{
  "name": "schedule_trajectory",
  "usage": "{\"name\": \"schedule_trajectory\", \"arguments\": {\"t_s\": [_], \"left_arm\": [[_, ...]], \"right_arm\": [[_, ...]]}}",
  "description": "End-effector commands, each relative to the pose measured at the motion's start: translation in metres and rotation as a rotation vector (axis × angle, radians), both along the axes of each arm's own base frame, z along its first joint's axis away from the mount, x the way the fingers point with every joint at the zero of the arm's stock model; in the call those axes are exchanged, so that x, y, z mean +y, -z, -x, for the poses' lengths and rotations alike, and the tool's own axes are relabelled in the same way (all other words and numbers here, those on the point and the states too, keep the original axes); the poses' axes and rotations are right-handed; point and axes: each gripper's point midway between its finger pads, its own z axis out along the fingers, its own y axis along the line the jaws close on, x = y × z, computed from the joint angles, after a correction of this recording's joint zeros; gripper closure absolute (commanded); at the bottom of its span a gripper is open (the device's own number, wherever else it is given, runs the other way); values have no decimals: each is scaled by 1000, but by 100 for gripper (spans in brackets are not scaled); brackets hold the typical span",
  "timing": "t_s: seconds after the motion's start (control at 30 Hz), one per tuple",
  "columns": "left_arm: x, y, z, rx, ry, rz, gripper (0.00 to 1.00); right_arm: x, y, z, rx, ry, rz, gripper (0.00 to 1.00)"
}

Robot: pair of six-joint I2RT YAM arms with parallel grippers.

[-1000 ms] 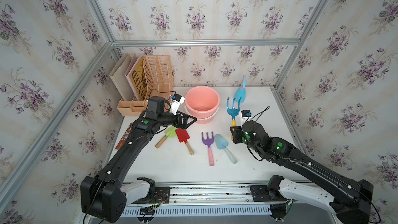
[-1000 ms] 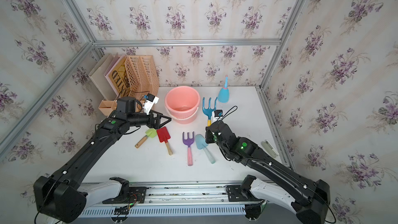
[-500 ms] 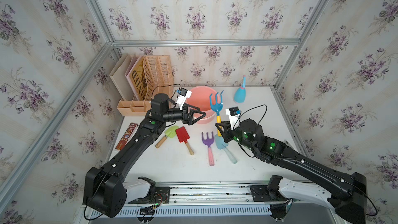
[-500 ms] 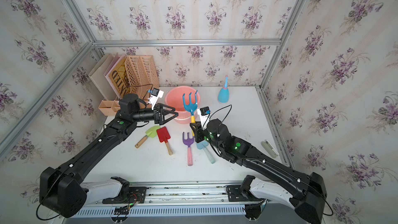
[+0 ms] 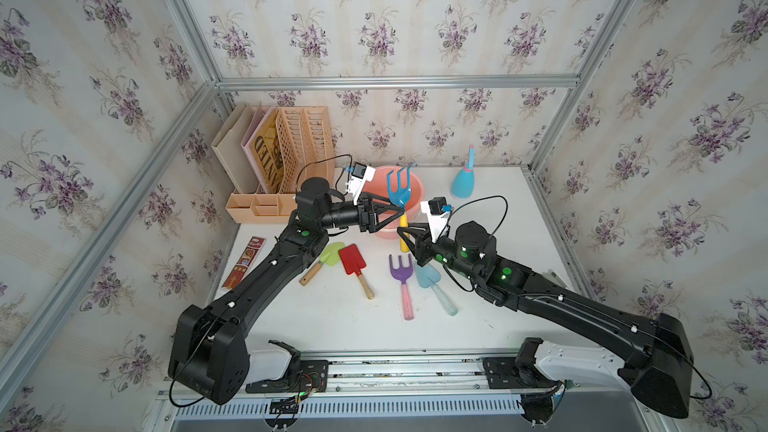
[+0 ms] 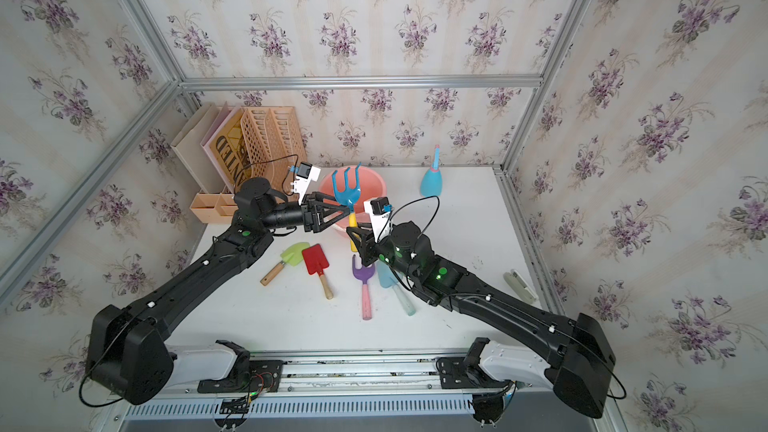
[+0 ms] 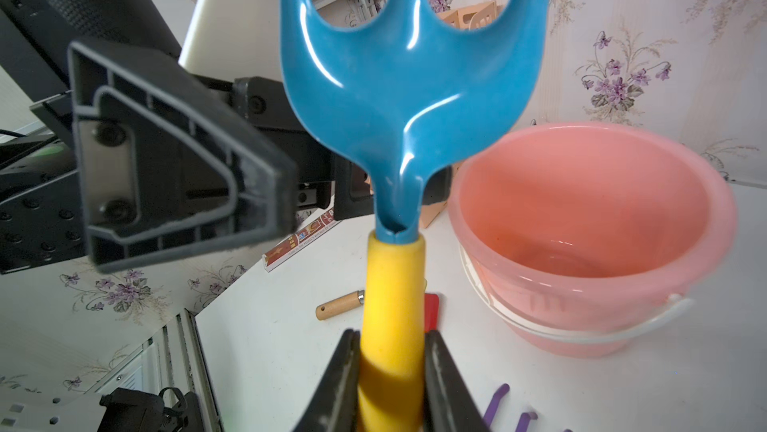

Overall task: Organize the gardening tools
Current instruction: Pick up the gardening tool from the center of the board.

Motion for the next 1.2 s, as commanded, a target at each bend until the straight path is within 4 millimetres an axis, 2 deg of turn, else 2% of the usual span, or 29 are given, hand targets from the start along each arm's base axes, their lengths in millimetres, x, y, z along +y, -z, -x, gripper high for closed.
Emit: {"name": "schedule_trajectory", "arguments": {"t_s": [0.0, 0.1, 0.17, 0.5, 0.67, 0.83, 0.9, 1.17], "left_arm": [[-2, -16, -2, -62, 1, 38, 33], [-4, -16, -1, -56, 15, 45, 42], [-5, -15, -1, -51, 18, 44, 44], [-5, -19, -1, -60, 8, 37, 74], [-5, -16, -3, -47, 2, 32, 99], [-5, -17, -6, -46, -12, 27, 100], [-4, -17, -7, -51, -23, 20, 100], [-4, -21, -18, -103, -69, -22, 100]], "right_arm": [[7, -22, 1, -54, -27, -69, 100], [8, -25, 0, -61, -29, -77, 100], [10, -26, 0, -65, -32, -78, 100], [13, -20, -4, -60, -27, -63, 100], [13, -20, -4, -60, -25, -62, 100], [15, -17, -6, -58, -27, -53, 100], [15, -16, -7, -57, -22, -50, 91], [10, -16, -12, -72, 20, -34, 39]]}}
